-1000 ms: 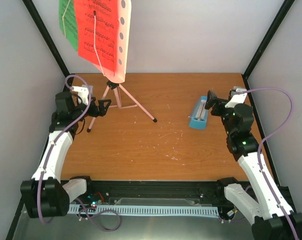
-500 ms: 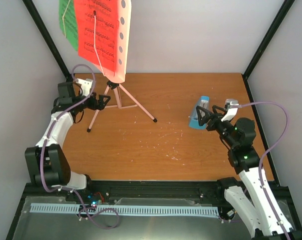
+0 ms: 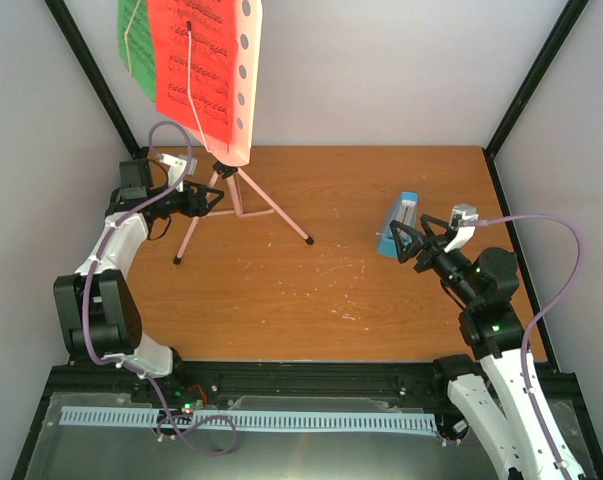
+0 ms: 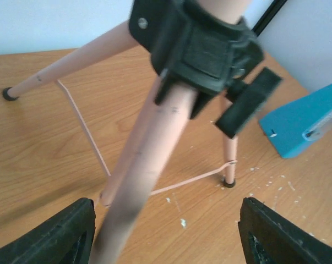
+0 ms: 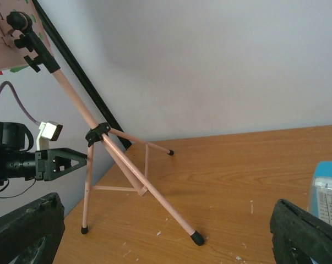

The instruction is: Pack up the instrument practice props

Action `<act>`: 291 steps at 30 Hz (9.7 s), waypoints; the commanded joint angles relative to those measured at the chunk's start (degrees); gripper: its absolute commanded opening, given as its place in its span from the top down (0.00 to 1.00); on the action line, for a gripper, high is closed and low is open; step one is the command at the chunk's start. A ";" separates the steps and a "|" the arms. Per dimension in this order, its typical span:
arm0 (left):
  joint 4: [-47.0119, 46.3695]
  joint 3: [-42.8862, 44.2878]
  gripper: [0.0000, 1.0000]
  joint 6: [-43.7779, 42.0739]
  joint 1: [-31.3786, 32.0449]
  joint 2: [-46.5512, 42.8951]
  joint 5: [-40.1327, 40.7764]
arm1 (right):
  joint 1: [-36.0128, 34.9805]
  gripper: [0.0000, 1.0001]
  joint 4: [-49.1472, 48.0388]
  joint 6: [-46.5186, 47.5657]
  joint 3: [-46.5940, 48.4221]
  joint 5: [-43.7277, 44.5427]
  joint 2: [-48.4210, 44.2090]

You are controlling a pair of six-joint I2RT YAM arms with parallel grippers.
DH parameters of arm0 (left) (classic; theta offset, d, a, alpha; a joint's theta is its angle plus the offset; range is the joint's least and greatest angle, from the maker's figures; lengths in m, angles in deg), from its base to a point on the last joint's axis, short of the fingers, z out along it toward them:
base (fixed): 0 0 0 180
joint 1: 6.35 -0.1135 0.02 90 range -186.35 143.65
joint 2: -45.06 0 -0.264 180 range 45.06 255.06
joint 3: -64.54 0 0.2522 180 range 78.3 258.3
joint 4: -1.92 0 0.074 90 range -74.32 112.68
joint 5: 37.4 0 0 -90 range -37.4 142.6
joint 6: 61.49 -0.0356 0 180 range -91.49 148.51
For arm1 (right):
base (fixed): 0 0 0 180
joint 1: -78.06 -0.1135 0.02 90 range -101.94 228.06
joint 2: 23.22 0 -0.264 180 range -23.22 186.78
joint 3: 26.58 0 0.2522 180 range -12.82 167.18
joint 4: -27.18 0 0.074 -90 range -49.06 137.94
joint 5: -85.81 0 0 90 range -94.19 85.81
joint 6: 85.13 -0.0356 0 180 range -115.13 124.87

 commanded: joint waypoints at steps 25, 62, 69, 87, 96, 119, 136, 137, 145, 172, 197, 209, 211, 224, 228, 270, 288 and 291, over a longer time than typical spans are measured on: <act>-2.14 -2.23 0.62 2.66 4.87 0.25 -4.46 | 0.17 0.00 1.42 -1.72 -2.71 -0.28 -2.09; -25.08 -4.19 1.00 39.66 32.25 0.66 27.40 | 0.16 0.00 13.85 -1.68 -2.32 5.15 -8.50; -29.47 4.48 1.00 40.15 33.55 11.59 27.36 | 0.21 0.00 15.99 -3.50 -1.93 4.97 -8.51; -29.12 3.56 0.03 33.37 33.61 6.43 26.22 | 0.21 0.00 15.55 -6.68 -1.93 3.89 -7.49; -29.09 -12.81 0.01 33.19 23.87 -11.13 16.81 | 0.16 0.00 13.07 -7.05 0.11 0.55 -7.89; -45.45 -8.36 0.20 43.57 29.17 9.35 7.80 | 0.14 0.00 17.52 -8.89 -4.65 -2.40 -9.55; -43.19 0.34 0.59 41.93 29.12 19.20 6.56 | 0.07 0.05 12.91 -8.99 -6.98 -6.10 -6.14; -43.27 0.46 0.61 42.15 29.16 19.46 6.43 | 0.07 0.05 12.87 -8.91 -6.99 -6.05 -6.07; -42.94 2.17 0.83 42.49 30.49 21.79 5.36 | 0.07 0.07 12.53 -9.19 -7.74 -6.53 -6.26; -43.74 13.66 1.00 46.53 46.70 31.41 8.85 | 0.14 0.07 16.93 -11.26 -8.33 -4.10 -12.59; -41.84 -11.63 0.06 34.50 34.34 0.60 9.16 | 0.01 0.10 13.86 -11.09 1.66 -8.57 -2.20; -29.75 -20.74 0.07 45.07 8.97 -29.07 -5.71 | -15.03 0.15 13.59 -7.13 25.29 -3.31 16.57; -27.44 -17.19 0.08 46.75 8.19 -31.93 -8.30 | -18.46 0.15 14.00 -5.32 31.42 -1.97 21.29; -8.31 11.37 0.17 38.29 14.92 -26.21 -10.77 | -21.37 0.13 8.32 -5.33 64.01 -10.06 46.76; -2.71 18.77 0.18 35.16 17.79 -21.45 -9.79 | -21.43 0.15 10.59 -4.64 74.54 -11.54 53.65; -4.57 28.33 0.99 36.69 20.46 -11.05 -12.42 | -22.14 0.97 18.41 1.28 97.76 -7.94 70.05; -5.88 17.06 1.00 37.61 11.29 -24.76 4.32 | -22.34 0.97 4.96 1.19 82.84 -4.84 64.99; -5.00 15.14 1.00 36.97 10.19 -27.70 9.22 | -22.30 0.97 4.81 0.85 82.98 -4.51 65.32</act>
